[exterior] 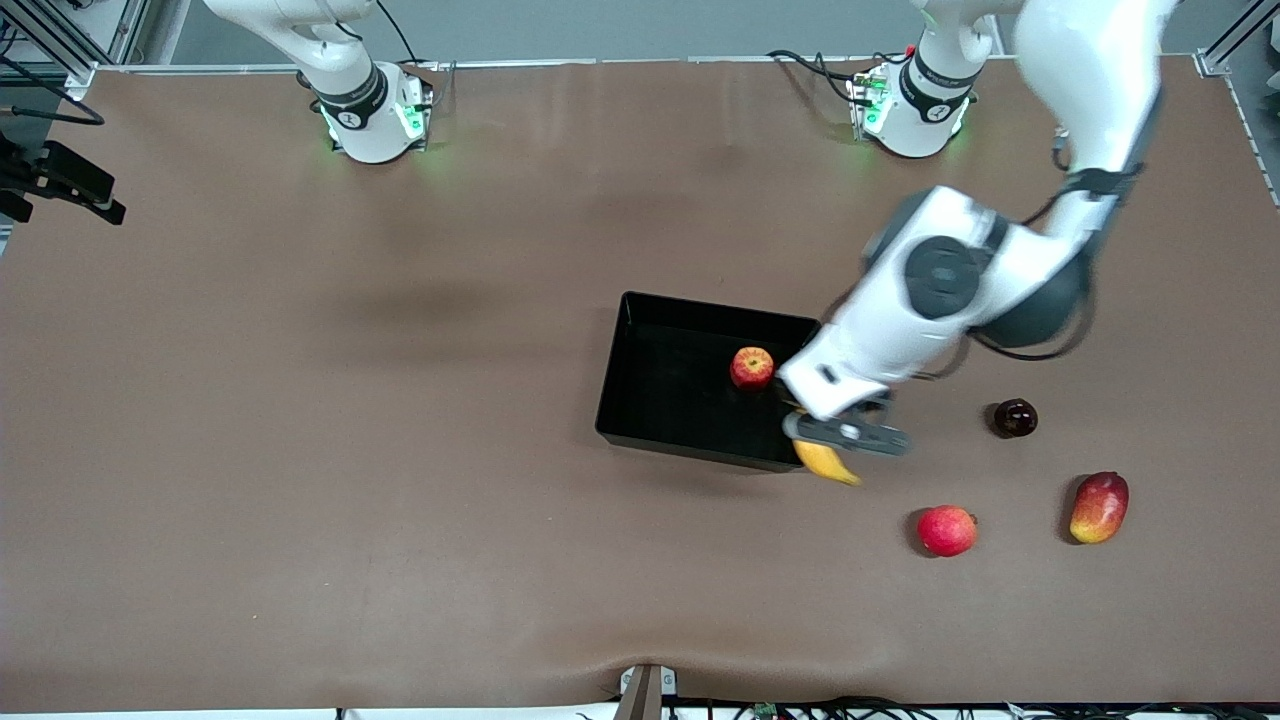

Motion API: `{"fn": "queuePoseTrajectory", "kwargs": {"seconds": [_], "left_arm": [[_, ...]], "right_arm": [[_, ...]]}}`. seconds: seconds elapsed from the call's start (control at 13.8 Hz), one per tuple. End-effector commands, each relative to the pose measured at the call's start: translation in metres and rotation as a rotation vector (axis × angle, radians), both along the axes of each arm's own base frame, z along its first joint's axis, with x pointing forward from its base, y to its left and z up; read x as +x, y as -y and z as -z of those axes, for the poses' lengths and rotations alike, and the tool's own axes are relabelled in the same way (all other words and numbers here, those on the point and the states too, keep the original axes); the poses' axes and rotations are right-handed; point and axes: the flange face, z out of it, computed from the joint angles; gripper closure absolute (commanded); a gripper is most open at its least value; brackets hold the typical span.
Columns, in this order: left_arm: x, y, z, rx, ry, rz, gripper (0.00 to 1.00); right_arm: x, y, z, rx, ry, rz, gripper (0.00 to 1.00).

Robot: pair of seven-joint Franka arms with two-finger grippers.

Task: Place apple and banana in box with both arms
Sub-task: 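Lift the banana with the left gripper and carry it over the box, then lower the banana into the box and open the left gripper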

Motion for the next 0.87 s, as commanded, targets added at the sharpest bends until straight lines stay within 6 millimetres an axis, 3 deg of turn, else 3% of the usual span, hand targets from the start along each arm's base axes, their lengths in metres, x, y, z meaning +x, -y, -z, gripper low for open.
{"fn": "queuePoseTrajectory", "kwargs": {"seconds": [0.0,0.36,0.51,0.8], "left_arm": [[-0.018,0.040,0.016,0.043,0.018,-0.014,1.00],[-0.061,0.119,0.075,0.093,0.064,-0.034,1.00],[-0.075,0.143,0.088,0.067,0.080,-0.051,1.00],[-0.088,0.160,0.099,0.057,0.087,-0.032,1.00]], "right_arm": [[0.001,0.004,-0.003,0.001,-0.005,-0.002,0.00],[0.002,0.005,-0.002,0.001,-0.008,-0.001,0.00],[0.001,0.005,-0.002,0.001,-0.007,-0.001,0.00],[0.002,0.005,-0.002,0.001,-0.008,-0.001,0.00]]}}
